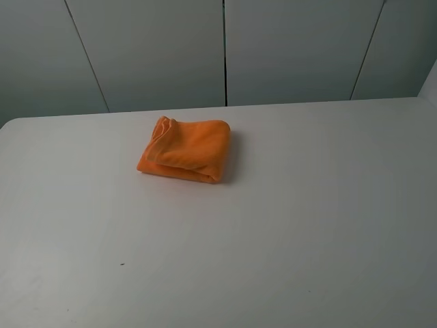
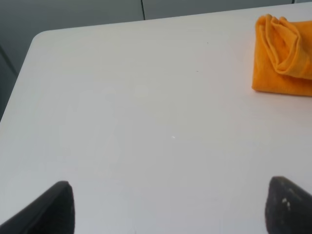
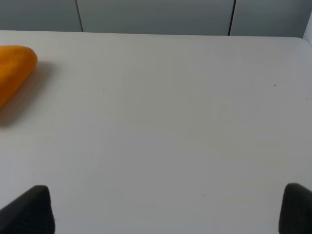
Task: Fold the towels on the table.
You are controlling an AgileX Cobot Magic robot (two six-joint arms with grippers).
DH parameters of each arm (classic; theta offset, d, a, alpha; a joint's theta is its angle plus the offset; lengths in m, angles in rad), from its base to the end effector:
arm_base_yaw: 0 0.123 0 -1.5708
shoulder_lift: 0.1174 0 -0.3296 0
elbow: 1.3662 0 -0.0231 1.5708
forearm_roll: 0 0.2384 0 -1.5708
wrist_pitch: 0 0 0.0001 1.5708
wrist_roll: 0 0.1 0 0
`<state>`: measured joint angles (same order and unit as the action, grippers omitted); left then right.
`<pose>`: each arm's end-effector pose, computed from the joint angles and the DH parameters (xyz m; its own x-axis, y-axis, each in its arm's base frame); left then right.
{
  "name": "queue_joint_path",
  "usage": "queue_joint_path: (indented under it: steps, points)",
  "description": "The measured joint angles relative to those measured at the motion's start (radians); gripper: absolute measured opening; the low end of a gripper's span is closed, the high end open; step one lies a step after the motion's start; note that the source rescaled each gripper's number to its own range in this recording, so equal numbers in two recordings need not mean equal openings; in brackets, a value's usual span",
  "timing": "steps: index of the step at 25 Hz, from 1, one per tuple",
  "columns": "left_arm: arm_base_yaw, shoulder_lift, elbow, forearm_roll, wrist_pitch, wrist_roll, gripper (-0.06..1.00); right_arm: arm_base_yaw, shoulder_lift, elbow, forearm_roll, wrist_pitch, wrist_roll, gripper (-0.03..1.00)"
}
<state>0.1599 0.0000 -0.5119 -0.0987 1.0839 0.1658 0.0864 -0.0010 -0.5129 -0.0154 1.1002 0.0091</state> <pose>-0.0532 -0.0174 0.2688 -0.4649 0.0453 -0.8842 -0.0272 0.9975 0.0654 -0.0557 -0.0062 0.2672 -0.4770 -0.0392 -0.8780 -0.0733 0.9973 -0.0047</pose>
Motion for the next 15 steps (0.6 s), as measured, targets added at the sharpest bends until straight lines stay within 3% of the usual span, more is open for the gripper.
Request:
queue_joint_path:
  steps: [15]
  points:
    - [0.0,0.0,0.0,0.0,0.0,0.0,1.0,0.0,0.0,0.0,0.0,0.0,0.001,1.0]
